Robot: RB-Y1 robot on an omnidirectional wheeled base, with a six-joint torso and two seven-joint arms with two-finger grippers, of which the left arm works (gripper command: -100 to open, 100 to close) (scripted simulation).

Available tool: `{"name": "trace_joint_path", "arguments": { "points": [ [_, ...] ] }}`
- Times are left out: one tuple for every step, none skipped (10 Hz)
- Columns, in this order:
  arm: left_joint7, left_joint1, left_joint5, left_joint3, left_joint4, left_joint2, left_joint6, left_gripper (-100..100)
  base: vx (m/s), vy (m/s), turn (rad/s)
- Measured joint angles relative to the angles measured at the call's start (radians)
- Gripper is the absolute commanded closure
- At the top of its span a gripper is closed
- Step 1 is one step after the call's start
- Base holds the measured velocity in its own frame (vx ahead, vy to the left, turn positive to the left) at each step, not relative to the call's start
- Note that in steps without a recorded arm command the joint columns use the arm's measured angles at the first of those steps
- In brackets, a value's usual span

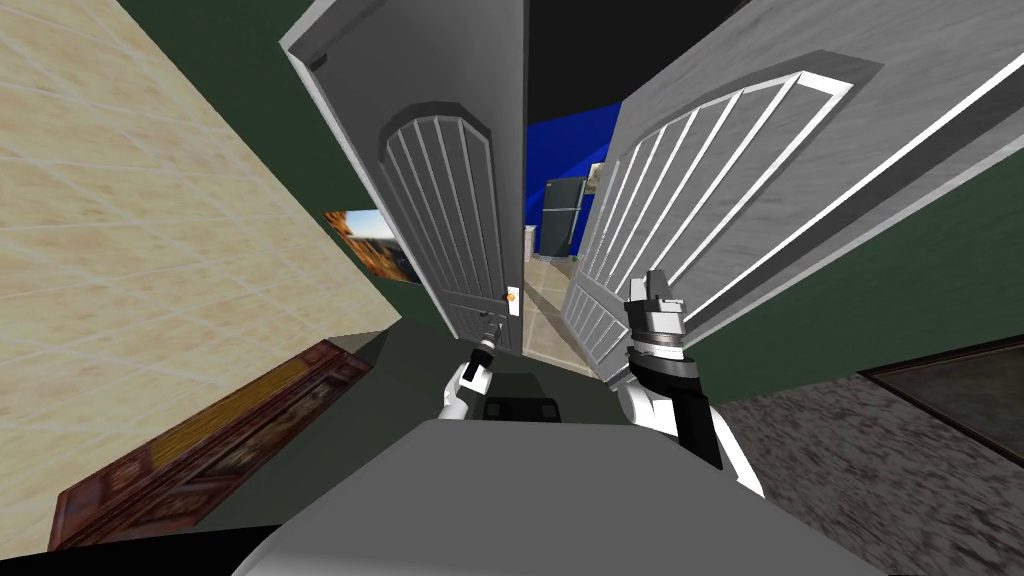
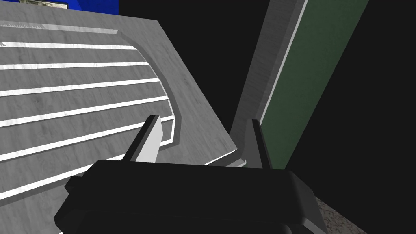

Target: Push the door open

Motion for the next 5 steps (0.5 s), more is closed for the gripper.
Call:
{"name": "trace_joint_path", "arguments": {
  "points": [
    [0.002, -0.009, 0.001, -0.005, 0.018, -0.001, 0.003, -100, 0.094, 0.011, -0.016],
    [0.003, -0.01, 0.001, -0.006, 0.02, -0.001, 0.004, -100, 0.134, -0.017, -0.029],
    [0.002, -0.013, 0.001, -0.003, 0.026, 0.0, 0.003, -100, 0.194, -0.053, -0.029],
    [0.001, -0.017, 0.001, 0.0, 0.033, -0.001, 0.001, -100, 0.183, -0.062, -0.015],
    [0.001, -0.021, 0.002, 0.003, 0.038, 0.0, 0.0, -100, 0.184, -0.069, -0.028]
  ]
}}
